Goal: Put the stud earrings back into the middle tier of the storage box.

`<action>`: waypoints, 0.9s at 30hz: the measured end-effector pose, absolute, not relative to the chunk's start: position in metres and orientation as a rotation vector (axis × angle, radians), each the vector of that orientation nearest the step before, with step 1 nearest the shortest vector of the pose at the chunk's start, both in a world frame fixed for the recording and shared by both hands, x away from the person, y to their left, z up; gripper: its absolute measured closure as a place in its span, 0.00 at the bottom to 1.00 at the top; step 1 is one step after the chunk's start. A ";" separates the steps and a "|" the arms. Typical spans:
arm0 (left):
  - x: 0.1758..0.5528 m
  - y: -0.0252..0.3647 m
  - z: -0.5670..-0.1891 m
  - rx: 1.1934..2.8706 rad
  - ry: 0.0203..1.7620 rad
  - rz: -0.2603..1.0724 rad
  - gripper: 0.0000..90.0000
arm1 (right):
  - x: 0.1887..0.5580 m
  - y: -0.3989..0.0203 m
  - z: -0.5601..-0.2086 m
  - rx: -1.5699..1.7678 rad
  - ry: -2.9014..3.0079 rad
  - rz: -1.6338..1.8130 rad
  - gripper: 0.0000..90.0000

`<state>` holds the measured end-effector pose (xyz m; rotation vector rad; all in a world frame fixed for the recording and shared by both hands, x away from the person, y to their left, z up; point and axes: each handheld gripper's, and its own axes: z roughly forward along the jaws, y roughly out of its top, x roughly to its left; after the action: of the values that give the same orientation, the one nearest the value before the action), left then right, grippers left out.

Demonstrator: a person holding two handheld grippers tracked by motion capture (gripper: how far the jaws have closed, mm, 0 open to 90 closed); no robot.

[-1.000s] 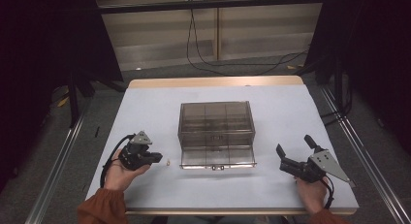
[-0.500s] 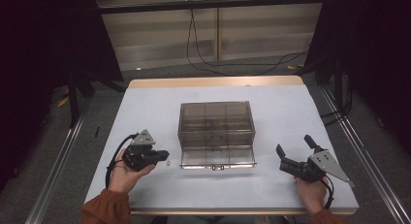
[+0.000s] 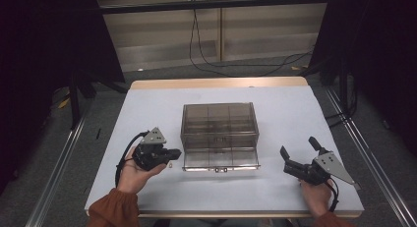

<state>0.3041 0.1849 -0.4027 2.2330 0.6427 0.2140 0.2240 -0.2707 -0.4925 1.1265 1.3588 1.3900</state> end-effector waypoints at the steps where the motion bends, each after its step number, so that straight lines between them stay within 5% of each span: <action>1: 0.304 0.185 -0.403 2.233 0.643 0.214 0.95 | 0.224 -0.271 -0.492 1.126 1.359 1.390 0.00; 27: 0.314 0.133 -0.392 2.315 0.525 0.171 0.95 | 0.224 -0.271 -0.492 1.126 1.359 1.389 0.00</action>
<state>0.3139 0.1330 -0.3923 2.3155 0.5248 0.1708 0.2240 -0.2707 -0.4925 1.1262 1.3586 1.3893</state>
